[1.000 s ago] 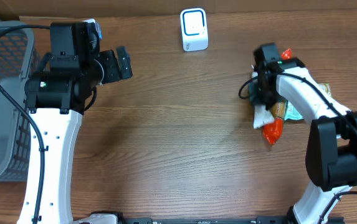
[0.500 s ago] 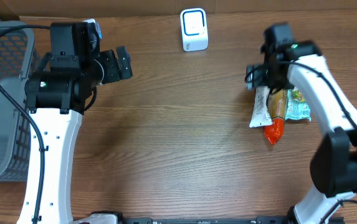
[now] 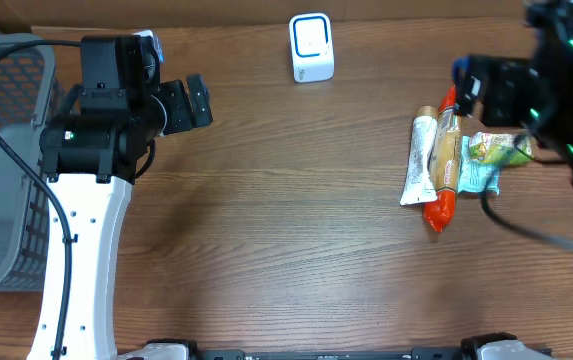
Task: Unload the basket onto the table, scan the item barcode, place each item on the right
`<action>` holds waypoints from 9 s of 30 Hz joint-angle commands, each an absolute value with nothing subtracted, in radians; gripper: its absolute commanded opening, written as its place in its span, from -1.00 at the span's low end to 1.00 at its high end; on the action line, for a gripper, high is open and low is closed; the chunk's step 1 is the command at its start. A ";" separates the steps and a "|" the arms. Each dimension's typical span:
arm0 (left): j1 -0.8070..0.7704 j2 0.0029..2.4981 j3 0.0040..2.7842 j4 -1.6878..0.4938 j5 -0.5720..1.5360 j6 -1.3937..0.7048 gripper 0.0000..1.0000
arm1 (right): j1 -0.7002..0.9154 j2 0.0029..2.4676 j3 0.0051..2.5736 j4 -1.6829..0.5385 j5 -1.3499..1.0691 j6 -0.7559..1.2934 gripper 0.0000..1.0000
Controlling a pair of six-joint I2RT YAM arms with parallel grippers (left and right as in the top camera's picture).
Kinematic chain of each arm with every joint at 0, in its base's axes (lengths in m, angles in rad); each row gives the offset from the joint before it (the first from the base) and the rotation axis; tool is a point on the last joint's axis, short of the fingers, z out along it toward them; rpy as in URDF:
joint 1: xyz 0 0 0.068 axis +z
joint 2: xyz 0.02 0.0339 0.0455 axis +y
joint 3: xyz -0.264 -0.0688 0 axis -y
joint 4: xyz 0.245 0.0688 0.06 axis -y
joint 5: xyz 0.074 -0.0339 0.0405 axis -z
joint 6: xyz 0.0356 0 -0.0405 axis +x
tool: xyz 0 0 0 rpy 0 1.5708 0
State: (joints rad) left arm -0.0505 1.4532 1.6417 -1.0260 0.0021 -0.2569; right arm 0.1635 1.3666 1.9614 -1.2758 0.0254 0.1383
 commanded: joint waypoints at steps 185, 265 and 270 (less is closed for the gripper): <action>0.099 0.013 0.005 -0.072 0.081 0.273 0.99 | 0.160 0.003 0.008 -0.079 -0.054 0.142 1.00; 0.099 0.004 0.005 -0.072 0.078 0.273 0.99 | 0.160 0.003 0.008 -0.079 -0.054 0.142 1.00; 0.099 0.004 0.005 -0.072 0.078 0.273 0.99 | 0.160 0.003 0.008 -0.079 -0.054 0.142 1.00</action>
